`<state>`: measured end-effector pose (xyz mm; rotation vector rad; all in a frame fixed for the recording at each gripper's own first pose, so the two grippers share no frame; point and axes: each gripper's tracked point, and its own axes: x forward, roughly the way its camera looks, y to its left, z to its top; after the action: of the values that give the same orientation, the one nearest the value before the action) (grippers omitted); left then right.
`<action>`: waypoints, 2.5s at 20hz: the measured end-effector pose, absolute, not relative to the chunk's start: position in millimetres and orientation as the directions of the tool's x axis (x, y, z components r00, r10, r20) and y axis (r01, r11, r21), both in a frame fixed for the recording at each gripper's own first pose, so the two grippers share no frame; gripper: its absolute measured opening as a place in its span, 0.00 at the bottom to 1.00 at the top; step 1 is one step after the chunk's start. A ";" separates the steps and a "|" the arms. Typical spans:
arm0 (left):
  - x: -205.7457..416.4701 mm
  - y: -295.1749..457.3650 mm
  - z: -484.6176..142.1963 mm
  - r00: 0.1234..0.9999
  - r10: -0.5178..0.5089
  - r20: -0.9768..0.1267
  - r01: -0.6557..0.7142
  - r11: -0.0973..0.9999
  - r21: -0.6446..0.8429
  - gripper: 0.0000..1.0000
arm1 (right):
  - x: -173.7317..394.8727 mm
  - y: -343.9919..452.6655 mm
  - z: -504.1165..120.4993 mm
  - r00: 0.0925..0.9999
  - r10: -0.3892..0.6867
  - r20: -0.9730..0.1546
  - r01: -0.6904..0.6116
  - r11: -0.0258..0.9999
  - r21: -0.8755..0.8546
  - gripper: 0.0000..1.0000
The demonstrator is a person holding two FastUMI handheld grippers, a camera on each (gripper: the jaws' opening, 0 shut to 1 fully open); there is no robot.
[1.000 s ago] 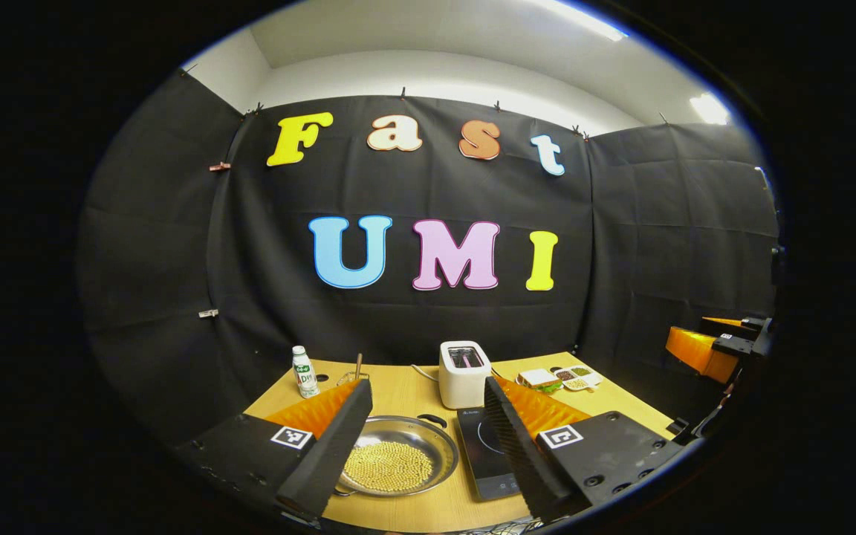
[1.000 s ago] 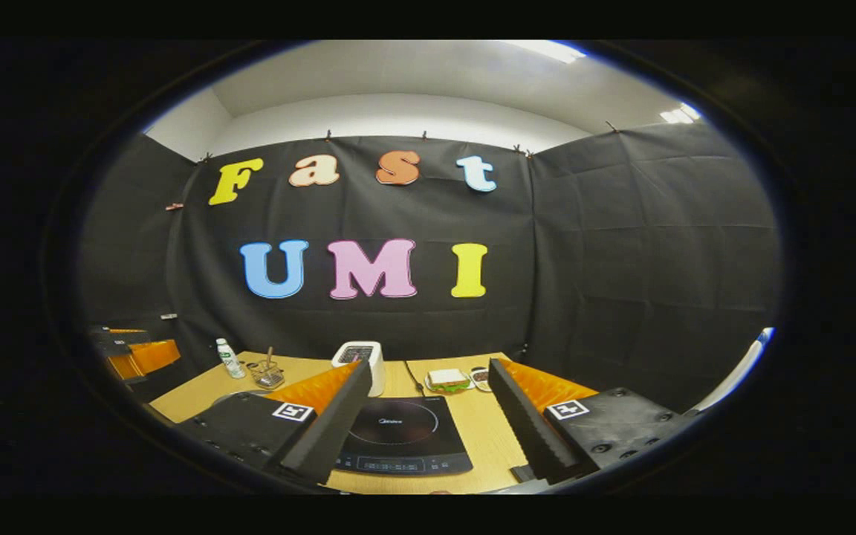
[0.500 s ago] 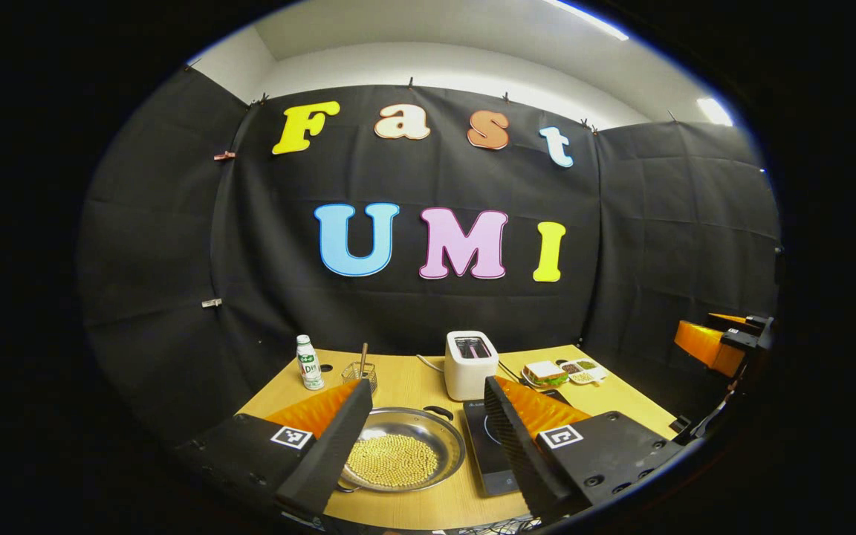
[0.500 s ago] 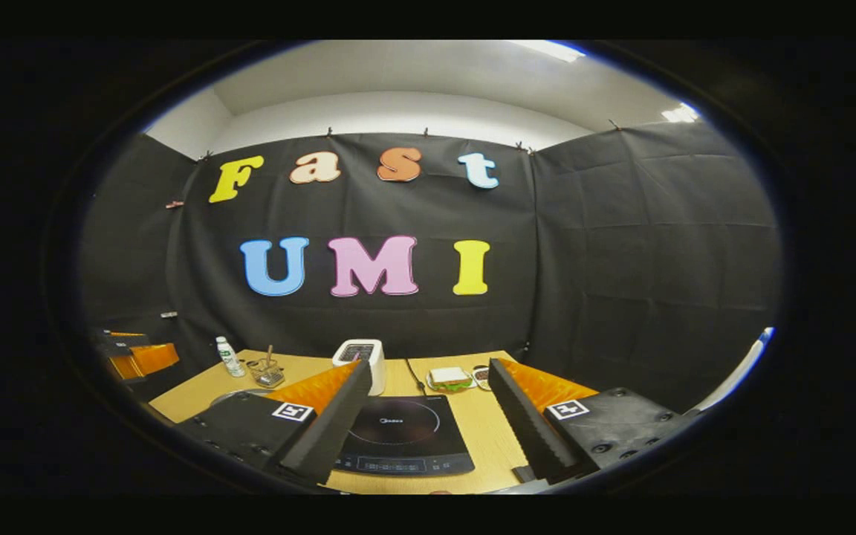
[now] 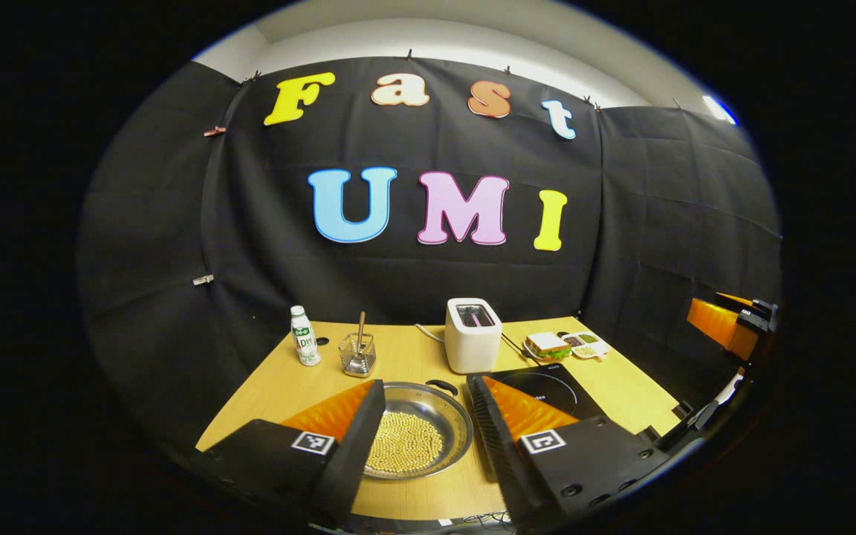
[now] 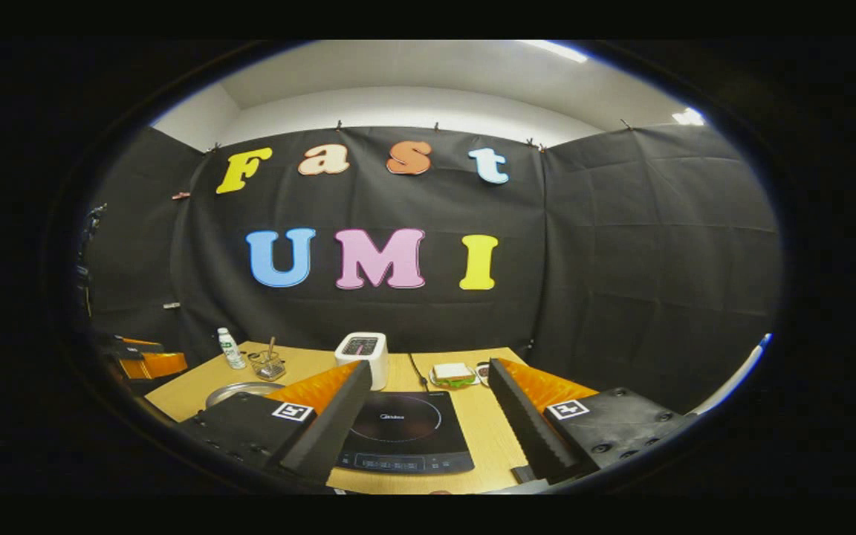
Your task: First push the handle of the pot to place it horizontally, then grasp the pot with both hands and set it on the induction cooktop.
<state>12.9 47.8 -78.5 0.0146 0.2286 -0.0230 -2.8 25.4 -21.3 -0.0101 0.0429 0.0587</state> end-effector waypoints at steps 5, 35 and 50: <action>19.2 63.3 -115.6 0.944 -0.054 -0.327 0.036 0.998 -0.059 0.36 | -0.7 26.5 -30.6 0.996 0.058 -0.073 -0.059 0.998 -0.016 1.00; 15.7 128.1 -345.2 0.657 -0.156 -0.737 0.057 0.986 -0.158 0.05 | 30.8 122.4 -122.9 0.939 0.207 -0.275 -0.236 0.969 -0.078 0.99; 36.2 181.0 -354.2 0.606 -0.105 -0.788 0.056 0.994 -0.089 0.05 | 55.5 132.0 -139.6 0.930 0.200 -0.308 -0.235 0.968 -0.082 0.98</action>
<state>36.2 181.0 -354.2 -0.0572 0.9145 -0.0932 55.5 132.0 -139.6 -0.1184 0.3029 0.2235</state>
